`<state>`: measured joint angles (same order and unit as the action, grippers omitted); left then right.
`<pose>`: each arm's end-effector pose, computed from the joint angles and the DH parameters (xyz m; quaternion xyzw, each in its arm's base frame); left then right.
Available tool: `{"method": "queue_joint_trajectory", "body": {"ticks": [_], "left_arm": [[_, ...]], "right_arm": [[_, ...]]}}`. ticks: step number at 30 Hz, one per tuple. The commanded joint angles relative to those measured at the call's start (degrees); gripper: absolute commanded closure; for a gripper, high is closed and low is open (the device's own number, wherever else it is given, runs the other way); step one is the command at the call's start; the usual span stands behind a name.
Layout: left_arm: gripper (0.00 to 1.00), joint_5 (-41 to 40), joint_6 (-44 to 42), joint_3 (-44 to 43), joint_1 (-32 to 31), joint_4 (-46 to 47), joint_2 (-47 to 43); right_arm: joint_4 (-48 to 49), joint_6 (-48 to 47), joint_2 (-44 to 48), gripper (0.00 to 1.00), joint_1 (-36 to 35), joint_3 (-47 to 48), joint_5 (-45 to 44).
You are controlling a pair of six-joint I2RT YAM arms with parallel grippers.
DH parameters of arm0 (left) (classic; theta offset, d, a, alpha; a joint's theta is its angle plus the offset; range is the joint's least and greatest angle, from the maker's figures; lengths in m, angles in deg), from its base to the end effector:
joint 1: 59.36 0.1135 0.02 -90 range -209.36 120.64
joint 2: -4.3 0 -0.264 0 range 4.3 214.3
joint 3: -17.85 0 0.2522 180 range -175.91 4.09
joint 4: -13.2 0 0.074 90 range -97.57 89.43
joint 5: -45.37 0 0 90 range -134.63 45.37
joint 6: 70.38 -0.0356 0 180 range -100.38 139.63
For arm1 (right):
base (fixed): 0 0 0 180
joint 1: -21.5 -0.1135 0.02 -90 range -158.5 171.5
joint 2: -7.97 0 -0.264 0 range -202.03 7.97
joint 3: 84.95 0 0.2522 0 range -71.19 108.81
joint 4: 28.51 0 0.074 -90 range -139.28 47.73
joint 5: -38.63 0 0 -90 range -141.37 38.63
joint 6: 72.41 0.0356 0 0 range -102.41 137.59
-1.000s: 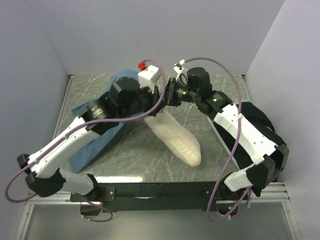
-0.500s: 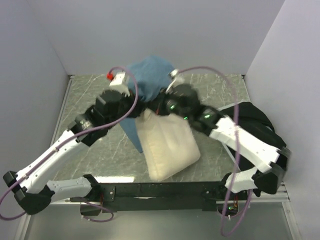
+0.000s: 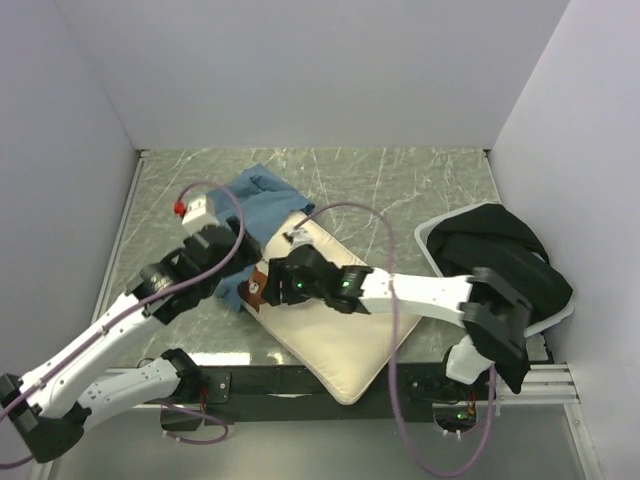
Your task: Put the pillow into the pillowcase
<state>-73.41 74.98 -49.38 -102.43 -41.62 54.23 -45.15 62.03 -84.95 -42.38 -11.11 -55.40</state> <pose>0.1390 -0.1065 0.3265 -0.2022 0.8521 -0.1787 0.4485 0.1610 0.3228 0.2308 -0.1343 0.8793 0.3512 0.2923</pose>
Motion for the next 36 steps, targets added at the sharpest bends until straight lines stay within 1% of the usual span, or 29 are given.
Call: {"method": "queue_joint_trajectory", "body": {"ticks": [1,2,3,4,5,6,7,8,9,10,11,13,14,15,18,21,23,26,27,30,32,35,36], "left_arm": [[0.23,-3.7,-9.2,-11.4,0.8,5.5,11.5],[0.23,-2.4,-11.5,-13.3,1.3,6.2,14.1],[0.22,-2.1,-15.1,-18.5,2.0,5.8,19.9],[0.21,-2.1,-17.4,-21.3,2.3,5.3,23.0],[0.21,-2.0,-19.7,-24.0,2.5,4.5,29.2],[0.22,-2.9,-23.2,-29.6,2.6,3.4,32.3],[0.22,-3.2,-24.9,-32.2,2.6,2.3,35.3],[0.21,-2.7,-27.0,-34.5,2.6,1.0,40.6],[0.21,-1.6,-30.1,-38.1,2.6,0.6,42.9],[0.21,-1.8,-31.3,-39.8,2.6,0.0,45.0],[0.2,-1.6,-32.1,-41.0,2.6,-0.2,48.6],[0.19,-0.8,-35.4,-43.7,2.6,0.5,51.7],[0.19,-0.8,-36.4,-44.7,2.6,0.6,54.7],[0.19,-0.2,-38.3,-46.6,2.6,1.2,56.1],[0.19,-2.9,-41.4,-49.8,2.6,1.6,60.9],[0.19,-5.1,-43.1,-52.6,2.6,0.5,65.5],[0.19,-6.5,-43.9,-52.8,2.6,1.1,67.6],[0.2,-5.9,-44.7,-53.0,2.7,2.1,69.8],[0.2,-5.5,-44.8,-53.1,2.7,2.2,70.2],[0.21,-4.2,-44.3,-53.9,2.8,2.5,72.0],[0.23,-3.7,-43.9,-53.7,2.8,3.3,72.5],[0.29,-3.3,-43.4,-53.4,2.8,3.6,73.0],[0.33,-3.5,-43.2,-53.4,2.8,3.5,73.2]], "right_arm": [[-5.0,-1.1,16.7,0.29,0.6,-2.1,-11.9],[-7.2,-0.5,19.2,0.22,0.9,-2.7,-14.3],[-10.9,1.2,21.6,0.19,1.9,-4.7,-17.7],[-12.5,2.2,26.3,0.17,2.5,-6.1,-19.1],[-13.9,3.4,28.7,0.14,3.7,-7.7,-19.4],[-16.2,5.7,30.9,0.14,5.8,-11.3,-19.0],[-17.3,6.8,35.2,0.13,7.1,-13.2,-18.6],[-18.2,7.8,37.4,0.11,8.1,-15.3,-17.8],[-19.7,9.5,39.5,0.1,9.9,-19.2,-16.8],[-20.4,10.2,43.1,0.09,10.5,-21.0,-15.1],[-21.3,11.8,45.0,0.08,11.0,-22.6,-14.4],[-24.1,13.7,49.7,0.07,11.4,-26.7,-13.7],[-24.8,15.6,51.3,0.04,11.6,-27.8,-13.5],[-26.2,16.6,52.8,0.04,11.8,-29.9,-13.1],[-29.4,20.5,60.6,0.01,11.9,-33.2,-12.8],[-32.4,24.1,65.8,0.0,11.9,-35.5,-11.9],[-34.6,26.8,67.5,0.0,12.0,-36.1,-11.7],[-39.8,29.8,68.7,0.0,12.1,-35.2,-12.1],[-43.4,30.8,68.0,0.0,12.1,-33.8,-12.4],[-50.1,32.5,65.6,0.0,12.0,-29.9,-12.1],[-52.9,33.1,64.5,0.0,12.1,-28.4,-11.4],[-51.6,32.8,63.3,0.0,12.1,-29.8,-8.1],[-50.7,32.6,63.1,0.0,12.3,-30.7,-7.2]]}}
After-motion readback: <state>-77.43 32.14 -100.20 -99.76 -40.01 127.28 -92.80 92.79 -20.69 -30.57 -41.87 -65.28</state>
